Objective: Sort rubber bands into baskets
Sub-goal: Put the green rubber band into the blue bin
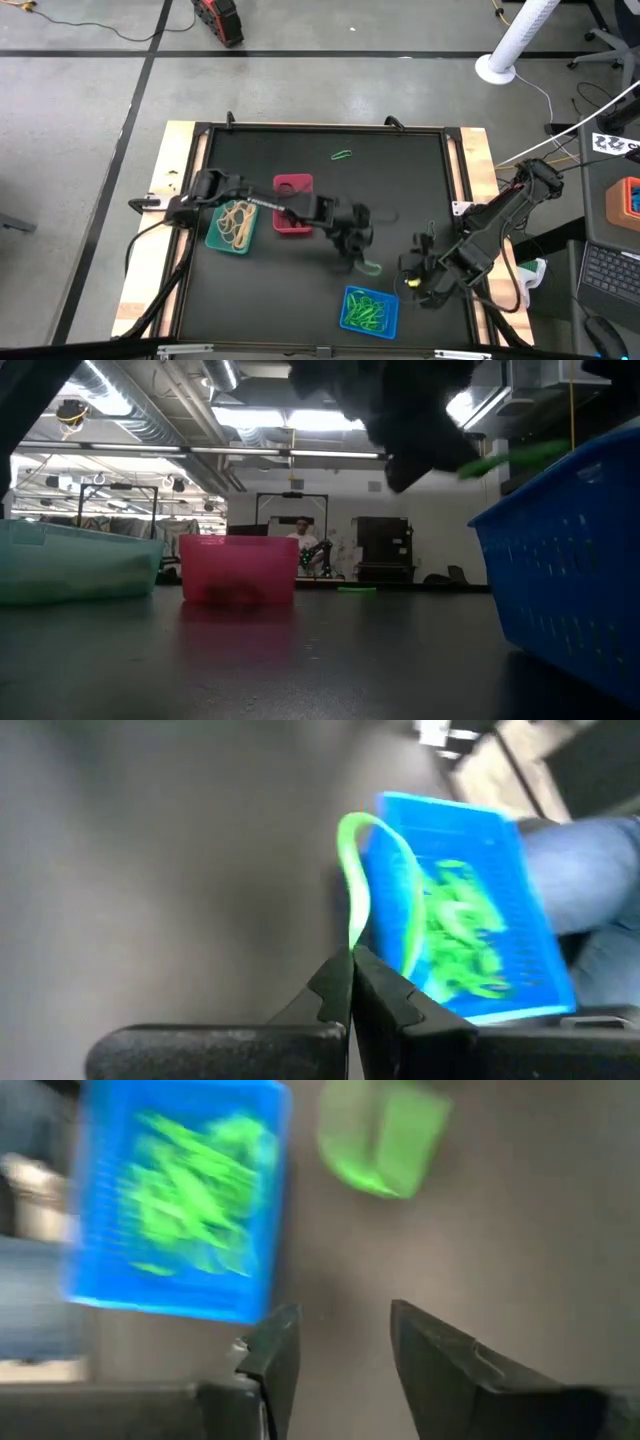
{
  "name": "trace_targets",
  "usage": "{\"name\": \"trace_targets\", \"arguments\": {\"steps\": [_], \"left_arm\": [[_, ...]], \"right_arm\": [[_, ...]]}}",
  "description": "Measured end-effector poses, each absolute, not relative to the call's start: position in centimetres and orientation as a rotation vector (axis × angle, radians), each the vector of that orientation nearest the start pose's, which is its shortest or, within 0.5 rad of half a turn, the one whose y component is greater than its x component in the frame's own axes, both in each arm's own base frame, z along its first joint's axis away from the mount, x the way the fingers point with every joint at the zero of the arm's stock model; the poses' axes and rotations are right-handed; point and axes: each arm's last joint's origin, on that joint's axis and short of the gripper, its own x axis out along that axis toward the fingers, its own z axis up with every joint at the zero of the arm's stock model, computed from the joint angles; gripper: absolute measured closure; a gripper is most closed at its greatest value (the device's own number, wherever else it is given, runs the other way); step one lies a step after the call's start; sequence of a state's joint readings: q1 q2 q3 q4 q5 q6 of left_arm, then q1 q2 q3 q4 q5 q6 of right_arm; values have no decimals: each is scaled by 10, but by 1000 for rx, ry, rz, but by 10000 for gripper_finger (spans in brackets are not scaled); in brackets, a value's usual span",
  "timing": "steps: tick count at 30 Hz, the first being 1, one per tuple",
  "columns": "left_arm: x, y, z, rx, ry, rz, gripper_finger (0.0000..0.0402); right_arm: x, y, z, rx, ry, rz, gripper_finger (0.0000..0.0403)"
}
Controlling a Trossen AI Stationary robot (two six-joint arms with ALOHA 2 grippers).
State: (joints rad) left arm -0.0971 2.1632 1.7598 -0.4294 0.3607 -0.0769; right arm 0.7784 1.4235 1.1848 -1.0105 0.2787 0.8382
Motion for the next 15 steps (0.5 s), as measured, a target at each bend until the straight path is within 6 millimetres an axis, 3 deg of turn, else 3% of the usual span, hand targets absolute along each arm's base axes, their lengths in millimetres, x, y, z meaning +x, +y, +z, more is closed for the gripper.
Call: {"name": "trace_targets", "arguments": {"steps": [8,15], "left_arm": [[469,-132,220,-122,775,-512,401],[462,-166,222,-26,720,-429,401]], "right_arm": [[177,159,264,23,1227,-335,246],[169,154,235,28,1325,-364,246]]}}
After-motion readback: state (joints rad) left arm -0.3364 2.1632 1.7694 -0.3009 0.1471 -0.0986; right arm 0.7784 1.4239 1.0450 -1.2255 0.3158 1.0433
